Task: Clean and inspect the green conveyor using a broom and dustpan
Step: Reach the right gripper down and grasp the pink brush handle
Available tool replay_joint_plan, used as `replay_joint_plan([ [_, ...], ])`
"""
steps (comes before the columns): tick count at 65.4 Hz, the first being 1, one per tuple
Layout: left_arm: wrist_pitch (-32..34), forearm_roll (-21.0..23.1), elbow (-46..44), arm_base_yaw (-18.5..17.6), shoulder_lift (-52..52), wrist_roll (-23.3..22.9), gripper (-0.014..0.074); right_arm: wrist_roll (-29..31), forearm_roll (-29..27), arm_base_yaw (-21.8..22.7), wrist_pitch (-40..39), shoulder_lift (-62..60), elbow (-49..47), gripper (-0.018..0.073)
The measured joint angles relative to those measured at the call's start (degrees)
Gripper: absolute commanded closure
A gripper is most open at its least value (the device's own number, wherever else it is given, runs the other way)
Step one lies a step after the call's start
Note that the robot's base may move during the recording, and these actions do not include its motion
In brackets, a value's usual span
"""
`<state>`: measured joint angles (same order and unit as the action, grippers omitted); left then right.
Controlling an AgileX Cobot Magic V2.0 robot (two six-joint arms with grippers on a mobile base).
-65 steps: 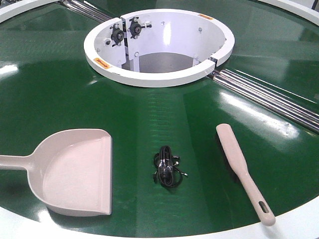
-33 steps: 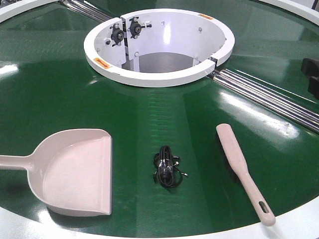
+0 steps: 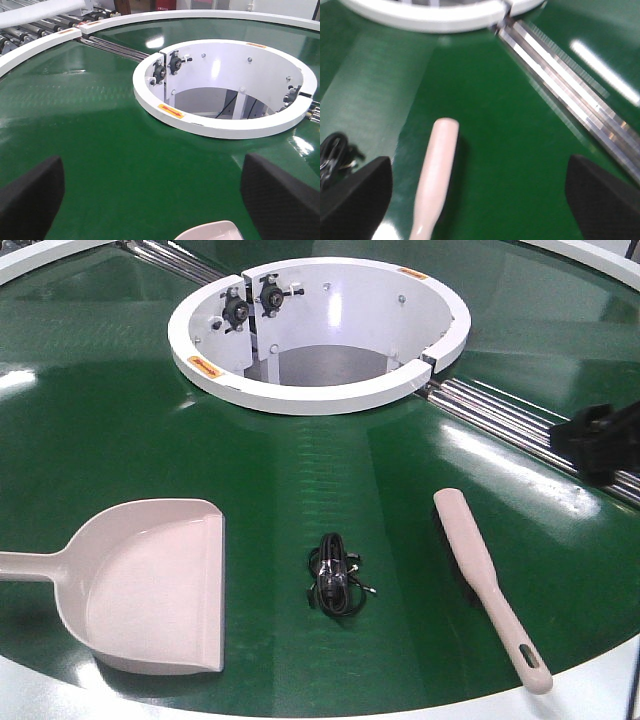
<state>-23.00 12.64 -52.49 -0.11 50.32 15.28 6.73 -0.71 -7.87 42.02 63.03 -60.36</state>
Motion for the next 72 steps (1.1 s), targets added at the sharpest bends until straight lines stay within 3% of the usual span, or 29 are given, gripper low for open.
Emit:
replay_joint_plan([
  [19,-0.1,0.0,0.0,0.0,0.0,0.0,-0.003,-6.7,0.1,-2.7,7.2,22.9,-10.1,-0.0075],
  [37,-0.1,0.0,0.0,0.0,0.0,0.0,-0.0021,-8.3,-2.4,-2.7,12.5,40.1,-19.3,-0.005],
  [64,-0.3,0.0,0.0,0.0,0.0,0.0,-0.0009,-8.2,-2.7,-4.2,14.5,49.0,-22.2,-0.0032],
  [72,-0.4,0.0,0.0,0.0,0.0,0.0,-0.0008,-8.2,-2.7,-4.2,14.7,50.3,-22.2,0.002],
])
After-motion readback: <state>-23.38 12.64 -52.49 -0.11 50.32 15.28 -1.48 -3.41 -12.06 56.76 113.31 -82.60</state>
